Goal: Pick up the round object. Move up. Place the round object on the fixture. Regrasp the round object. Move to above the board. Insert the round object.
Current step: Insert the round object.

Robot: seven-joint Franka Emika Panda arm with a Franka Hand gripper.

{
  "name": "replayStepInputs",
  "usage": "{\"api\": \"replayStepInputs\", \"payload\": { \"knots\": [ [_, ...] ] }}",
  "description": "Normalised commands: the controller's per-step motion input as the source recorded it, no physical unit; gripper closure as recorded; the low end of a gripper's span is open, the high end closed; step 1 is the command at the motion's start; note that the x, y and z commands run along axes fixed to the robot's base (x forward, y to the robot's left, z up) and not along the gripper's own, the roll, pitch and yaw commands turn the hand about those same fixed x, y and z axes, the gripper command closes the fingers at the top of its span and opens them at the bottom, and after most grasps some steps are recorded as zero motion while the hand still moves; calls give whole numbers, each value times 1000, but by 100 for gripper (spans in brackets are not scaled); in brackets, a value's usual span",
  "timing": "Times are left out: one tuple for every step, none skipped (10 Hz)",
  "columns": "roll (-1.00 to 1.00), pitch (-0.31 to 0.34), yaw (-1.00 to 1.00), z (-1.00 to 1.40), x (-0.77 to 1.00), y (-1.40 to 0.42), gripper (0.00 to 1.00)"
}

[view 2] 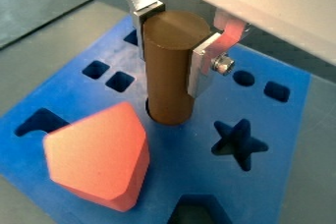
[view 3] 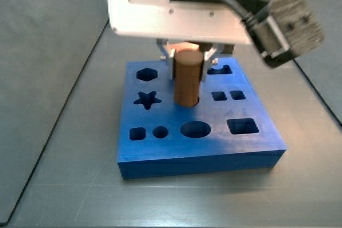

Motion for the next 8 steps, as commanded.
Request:
{"api": "replayStepInputs", "payload": {
  "knots": [
    [0, -269, -46, -1000, 0, 0, 100],
    [0, -320, -34, -960, 0, -51, 100],
    [0, -371, -26, -903, 0, -97, 100],
    [-120, -280, 0, -480, 0, 0, 100],
    [-54, 0, 0, 0, 0, 17, 100],
    [-74, 0, 0, 0, 0, 37, 100],
    [-9, 0, 0, 0, 0, 0, 100],
    [0, 0, 0, 0, 0, 0, 100]
  ]
}}
